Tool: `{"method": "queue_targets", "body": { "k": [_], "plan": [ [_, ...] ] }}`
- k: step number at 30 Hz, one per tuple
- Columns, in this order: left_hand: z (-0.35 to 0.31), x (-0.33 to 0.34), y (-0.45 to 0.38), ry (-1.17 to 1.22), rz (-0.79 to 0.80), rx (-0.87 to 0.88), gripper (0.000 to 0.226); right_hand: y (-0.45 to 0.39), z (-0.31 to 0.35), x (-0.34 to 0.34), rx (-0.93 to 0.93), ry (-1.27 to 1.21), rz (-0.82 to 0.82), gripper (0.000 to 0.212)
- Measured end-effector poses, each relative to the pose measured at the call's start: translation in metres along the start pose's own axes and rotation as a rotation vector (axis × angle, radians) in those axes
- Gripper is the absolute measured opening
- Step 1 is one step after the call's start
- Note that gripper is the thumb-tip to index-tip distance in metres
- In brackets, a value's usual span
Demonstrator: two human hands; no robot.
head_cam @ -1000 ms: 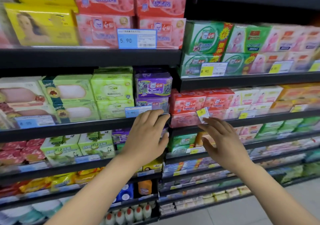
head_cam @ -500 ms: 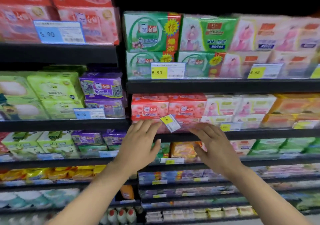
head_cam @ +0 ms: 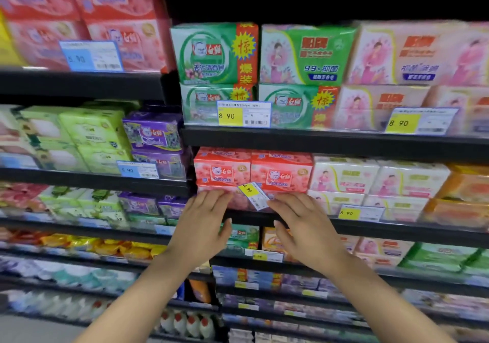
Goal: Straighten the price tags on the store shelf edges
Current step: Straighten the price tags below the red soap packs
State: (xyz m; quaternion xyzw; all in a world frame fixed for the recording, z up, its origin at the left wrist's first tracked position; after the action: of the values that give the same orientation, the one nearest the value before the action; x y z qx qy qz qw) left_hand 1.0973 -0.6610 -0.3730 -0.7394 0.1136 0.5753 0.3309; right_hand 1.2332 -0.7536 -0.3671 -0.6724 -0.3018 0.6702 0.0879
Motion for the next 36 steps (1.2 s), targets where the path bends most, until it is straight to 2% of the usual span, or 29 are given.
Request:
{"method": "queue_targets", "body": {
  "k": [9, 12, 36],
  "plan": [
    [-0.006, 0.005, 0.001, -0.055, -0.029, 0.054, 0.047, 0.005, 0.001, 0.01, 0.028, -0.039, 0.024, 0.04],
    [-0.005, 0.01, 0.006, -0.091, -0.057, 0.09, 0.053, 0.004, 0.002, 0.009, 0.046, -0.034, 0.029, 0.041],
    [-0.007, 0.008, 0.001, -0.065, -0.127, 0.073, 0.048, 0.001, 0.005, 0.017, 0.099, 0.0, 0.087, 0.039]
  ]
}}
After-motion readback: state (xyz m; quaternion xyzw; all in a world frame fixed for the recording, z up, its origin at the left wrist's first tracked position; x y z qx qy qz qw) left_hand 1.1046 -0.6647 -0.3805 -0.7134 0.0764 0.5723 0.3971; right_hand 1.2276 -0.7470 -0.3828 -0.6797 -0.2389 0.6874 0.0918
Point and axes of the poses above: each hand's wrist, its own y-axis away from the middle knuckle, its own x-axis out of the palm, z = x × y, the point moved 9 cm from there along -y, towards the middle knuckle, and after that the axes turned 14 degrees about -x, right-handed, at the moved point
